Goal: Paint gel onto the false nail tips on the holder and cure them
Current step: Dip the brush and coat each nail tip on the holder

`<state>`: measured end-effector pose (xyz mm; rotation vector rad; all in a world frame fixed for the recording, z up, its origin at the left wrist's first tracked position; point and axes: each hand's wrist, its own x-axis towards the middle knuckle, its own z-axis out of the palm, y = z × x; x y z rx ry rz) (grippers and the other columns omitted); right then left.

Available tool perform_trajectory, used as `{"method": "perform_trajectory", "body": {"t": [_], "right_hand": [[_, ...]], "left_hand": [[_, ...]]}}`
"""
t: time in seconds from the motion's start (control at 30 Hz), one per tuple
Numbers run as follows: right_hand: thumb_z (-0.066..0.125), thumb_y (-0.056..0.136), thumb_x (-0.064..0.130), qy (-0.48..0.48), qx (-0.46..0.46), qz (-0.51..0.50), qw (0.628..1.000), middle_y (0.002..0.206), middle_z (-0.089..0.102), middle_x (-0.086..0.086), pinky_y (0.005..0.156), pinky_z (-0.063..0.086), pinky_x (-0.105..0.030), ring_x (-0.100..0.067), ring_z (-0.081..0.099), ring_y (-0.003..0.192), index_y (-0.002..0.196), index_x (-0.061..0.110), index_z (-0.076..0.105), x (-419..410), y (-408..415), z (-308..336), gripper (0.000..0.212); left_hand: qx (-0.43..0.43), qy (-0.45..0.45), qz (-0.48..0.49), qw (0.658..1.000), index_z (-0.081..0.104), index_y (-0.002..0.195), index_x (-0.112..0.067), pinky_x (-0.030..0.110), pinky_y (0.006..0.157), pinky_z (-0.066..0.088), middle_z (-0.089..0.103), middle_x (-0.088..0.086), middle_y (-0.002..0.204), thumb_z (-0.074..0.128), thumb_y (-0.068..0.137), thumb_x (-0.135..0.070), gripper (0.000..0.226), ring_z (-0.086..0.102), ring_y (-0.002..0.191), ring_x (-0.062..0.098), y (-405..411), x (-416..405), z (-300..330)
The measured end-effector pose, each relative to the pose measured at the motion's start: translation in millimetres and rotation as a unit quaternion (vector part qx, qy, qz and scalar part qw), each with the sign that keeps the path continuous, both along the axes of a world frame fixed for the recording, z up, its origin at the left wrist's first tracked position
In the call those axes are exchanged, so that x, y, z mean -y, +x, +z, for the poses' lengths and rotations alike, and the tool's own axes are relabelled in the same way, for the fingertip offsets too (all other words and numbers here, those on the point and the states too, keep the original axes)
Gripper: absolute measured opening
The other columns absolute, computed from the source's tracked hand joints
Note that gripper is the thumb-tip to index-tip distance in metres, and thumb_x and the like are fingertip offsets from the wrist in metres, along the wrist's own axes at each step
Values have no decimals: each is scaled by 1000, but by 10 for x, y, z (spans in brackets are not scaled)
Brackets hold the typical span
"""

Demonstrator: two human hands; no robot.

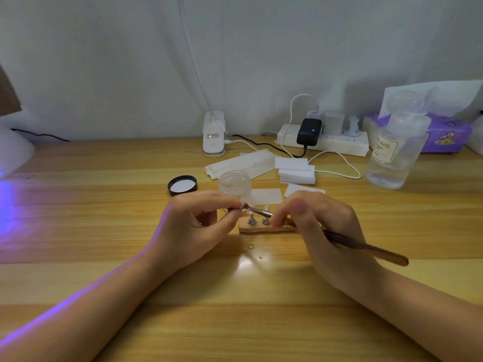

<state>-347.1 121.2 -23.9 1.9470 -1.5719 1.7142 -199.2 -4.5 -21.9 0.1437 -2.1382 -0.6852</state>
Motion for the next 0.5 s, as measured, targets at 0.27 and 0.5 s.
{"method": "perform_trajectory", "body": {"t": [0.27,0.5], "right_hand": [[30,92,54,-8,89,24,996,64,66,4,44,45,-19,0,56,48,85,27,59,-35,8,21,40],[43,91,43,9,0,7,1000,62,65,5,46,48,-27,-3,59,52,80,17,66,-40,4,49,37]], "left_hand": [[1,-16,16,1000,68,91,-14,19,46,39,64,-8,83,65,77,-9,15,44,48,6,-3,-10,2],[2,-62,50,997,71,88,-7,15,49,40,62,5,82,66,76,-6,13,45,52,9,-6,-35,24]]}}
